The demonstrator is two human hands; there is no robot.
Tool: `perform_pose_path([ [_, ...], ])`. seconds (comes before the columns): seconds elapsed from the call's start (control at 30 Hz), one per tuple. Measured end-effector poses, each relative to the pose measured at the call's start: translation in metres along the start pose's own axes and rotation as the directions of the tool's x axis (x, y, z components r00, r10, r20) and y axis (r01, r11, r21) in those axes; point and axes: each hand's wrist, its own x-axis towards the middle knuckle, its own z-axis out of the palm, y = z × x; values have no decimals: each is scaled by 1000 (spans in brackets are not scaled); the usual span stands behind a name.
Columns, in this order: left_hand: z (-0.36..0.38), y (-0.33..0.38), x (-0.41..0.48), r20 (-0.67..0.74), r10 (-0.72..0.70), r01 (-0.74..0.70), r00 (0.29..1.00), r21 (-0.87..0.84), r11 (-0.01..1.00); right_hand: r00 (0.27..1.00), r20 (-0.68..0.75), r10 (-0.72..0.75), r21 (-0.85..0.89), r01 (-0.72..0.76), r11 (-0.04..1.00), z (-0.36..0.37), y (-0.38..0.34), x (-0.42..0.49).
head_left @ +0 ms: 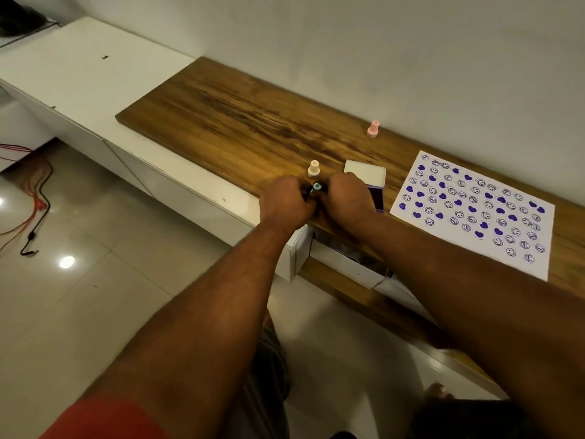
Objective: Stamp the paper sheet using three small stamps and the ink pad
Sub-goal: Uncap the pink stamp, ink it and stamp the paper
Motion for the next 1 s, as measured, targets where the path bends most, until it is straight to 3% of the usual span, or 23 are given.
perform_pose_path([
  [0.1, 3, -3, 5, -7, -24, 23, 1000, -75, 997, 999, -23, 34, 229, -28, 973, -3, 6, 2],
  [0.23, 7, -9, 10, 0, -16, 16, 1000, -137, 990, 986, -144, 82, 326, -31, 945, -21, 31, 10],
  [0.43, 8, -14, 17, -29, -72, 66, 997, -164, 984, 966, -227, 120, 238, -64, 969, -45, 80, 44],
  [0.6, 9, -20, 27, -69, -155, 139, 986, -192, 971, 968, -197, 155, 0, -158, 987, -52, 110, 88],
  [0.73, 12, -19, 36, -113, -178, 153, 978, -197, 968, 988, -84, 129, -97, -137, 986, -49, 116, 113],
  [0.83, 16, -16, 40, -121, -167, 140, 979, -202, 969, 994, -47, 99, -108, -104, 989, -43, 122, 126],
  [1.0, 17, -17, 43, -131, -159, 132, 979, -190, 973, 984, -153, 91, -30, -97, 995, -40, 132, 123],
])
